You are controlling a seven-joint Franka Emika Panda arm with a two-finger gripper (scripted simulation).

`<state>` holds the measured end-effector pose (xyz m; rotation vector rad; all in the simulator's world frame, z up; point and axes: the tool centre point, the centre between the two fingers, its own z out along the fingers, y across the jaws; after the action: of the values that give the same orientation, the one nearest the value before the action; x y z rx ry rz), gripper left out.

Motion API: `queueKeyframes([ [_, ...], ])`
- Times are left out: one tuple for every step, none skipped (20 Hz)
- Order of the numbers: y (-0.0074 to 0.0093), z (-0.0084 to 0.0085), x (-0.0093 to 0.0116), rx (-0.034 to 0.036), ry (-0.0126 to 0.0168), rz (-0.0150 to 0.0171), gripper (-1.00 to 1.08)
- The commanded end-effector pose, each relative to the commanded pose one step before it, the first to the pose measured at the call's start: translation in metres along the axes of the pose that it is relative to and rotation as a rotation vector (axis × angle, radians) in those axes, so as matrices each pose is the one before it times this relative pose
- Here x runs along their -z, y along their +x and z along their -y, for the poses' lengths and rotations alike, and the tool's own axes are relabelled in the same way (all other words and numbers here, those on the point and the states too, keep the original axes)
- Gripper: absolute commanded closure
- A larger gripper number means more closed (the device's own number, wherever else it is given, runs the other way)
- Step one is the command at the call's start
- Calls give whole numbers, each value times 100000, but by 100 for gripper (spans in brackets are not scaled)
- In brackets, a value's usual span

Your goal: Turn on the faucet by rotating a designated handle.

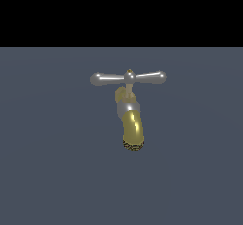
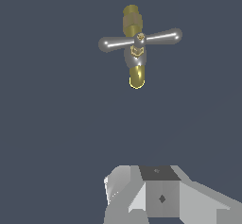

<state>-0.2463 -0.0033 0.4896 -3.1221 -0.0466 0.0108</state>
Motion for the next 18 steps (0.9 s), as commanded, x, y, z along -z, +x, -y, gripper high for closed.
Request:
queueKeyframes([
  [0,-1,0,0,0,0,108],
  [5,6,-11,-69,-2,-2,108],
  [17,31,-34,-154,0,-1,108],
  [28,49,-56,-267,-1,-3,108],
  [39,68,-78,-378,-1,-4,108],
  [51,87,-101,-488,-2,-5,108],
  [62,106,-123,-598,-2,-6,108],
  [74,126,-145,-704,-2,-7,108],
  [85,145,-168,-817,-2,-8,108],
  [97,164,-191,-926,-3,-9,108],
  [109,184,-213,-1036,-3,-10,108],
  [120,204,-236,-1147,-3,-12,108],
  [132,224,-259,-1256,-3,-13,108],
  [144,244,-282,-1369,-3,-14,108],
  [156,264,-305,-1479,-3,-15,108],
  [169,284,-328,-1593,-3,-16,108],
  [181,305,-351,-1704,-3,-18,108],
  [194,325,-375,-1818,-3,-19,108],
])
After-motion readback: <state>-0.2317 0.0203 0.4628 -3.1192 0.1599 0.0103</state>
